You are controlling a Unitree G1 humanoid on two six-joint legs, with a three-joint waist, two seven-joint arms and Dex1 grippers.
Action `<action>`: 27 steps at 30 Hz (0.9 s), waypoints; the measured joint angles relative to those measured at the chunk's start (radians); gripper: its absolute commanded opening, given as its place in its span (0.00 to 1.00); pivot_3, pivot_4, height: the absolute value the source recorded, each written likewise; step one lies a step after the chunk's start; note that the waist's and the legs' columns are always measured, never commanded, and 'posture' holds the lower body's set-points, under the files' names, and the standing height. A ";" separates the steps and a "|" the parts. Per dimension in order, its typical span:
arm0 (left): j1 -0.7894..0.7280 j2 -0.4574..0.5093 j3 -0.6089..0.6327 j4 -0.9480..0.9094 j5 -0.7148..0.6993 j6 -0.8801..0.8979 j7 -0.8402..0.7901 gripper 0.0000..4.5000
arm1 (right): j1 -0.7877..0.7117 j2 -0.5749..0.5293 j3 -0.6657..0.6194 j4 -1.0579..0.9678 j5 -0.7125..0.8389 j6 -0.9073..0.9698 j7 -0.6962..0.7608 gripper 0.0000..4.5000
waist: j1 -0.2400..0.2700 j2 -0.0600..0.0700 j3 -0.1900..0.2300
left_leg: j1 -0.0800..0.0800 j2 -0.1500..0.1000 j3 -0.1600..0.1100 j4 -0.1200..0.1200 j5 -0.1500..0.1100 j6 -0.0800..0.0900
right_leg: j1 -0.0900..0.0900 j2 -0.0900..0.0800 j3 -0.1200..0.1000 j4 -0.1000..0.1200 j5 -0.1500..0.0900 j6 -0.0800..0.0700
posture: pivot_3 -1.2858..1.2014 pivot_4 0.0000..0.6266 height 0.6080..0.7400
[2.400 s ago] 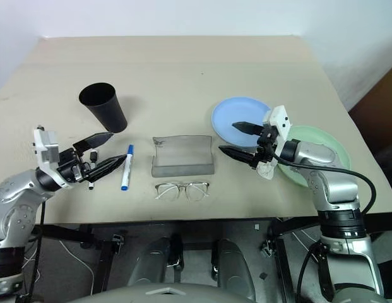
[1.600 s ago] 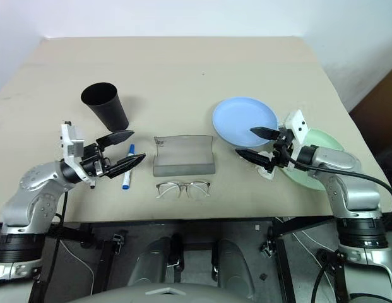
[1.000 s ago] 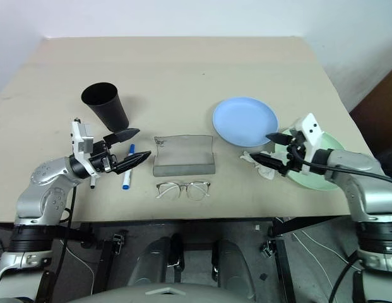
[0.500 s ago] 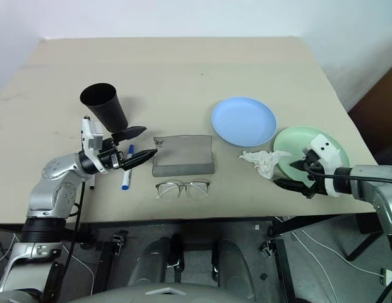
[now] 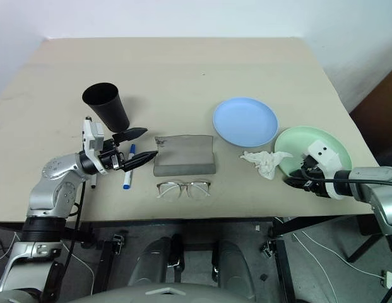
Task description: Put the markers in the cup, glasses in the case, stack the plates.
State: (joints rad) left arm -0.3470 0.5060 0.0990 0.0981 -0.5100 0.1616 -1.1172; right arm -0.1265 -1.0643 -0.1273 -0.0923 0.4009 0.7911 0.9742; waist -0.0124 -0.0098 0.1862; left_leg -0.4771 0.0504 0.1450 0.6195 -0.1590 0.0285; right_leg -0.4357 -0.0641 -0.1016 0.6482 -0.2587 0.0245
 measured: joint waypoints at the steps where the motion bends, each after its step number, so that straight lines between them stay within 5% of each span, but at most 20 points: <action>1: 0.000 0.000 0.000 0.000 0.000 0.000 -0.001 1.00 | -0.006 0.000 -0.003 -0.001 -0.003 -0.004 0.001 0.04 | 0.000 0.000 0.000 | 0.000 0.000 0.000 0.000 0.000 0.000 | 0.000 0.000 0.000 0.000 0.000 0.000 | 0.52 0.24 0.81; 27: -0.069 -0.009 -0.006 0.106 0.015 -0.035 -0.046 1.00 | -0.160 0.012 -0.101 0.014 -0.063 -0.013 -0.154 0.01 | 0.000 0.001 -0.001 | -0.003 0.001 0.001 -0.005 0.000 0.000 | -0.004 -0.001 -0.003 -0.019 0.015 0.004 | 0.52 0.24 0.81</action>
State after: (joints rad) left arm -0.4158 0.4969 0.0933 0.2046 -0.4951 0.1264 -1.1629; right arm -0.2867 -1.0526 -0.2286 -0.0780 0.3381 0.7781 0.8201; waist -0.0125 -0.0092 0.1854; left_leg -0.4796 0.0511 0.1459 0.6145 -0.1594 0.0289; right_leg -0.4400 -0.0655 -0.1043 0.6296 -0.2434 0.0284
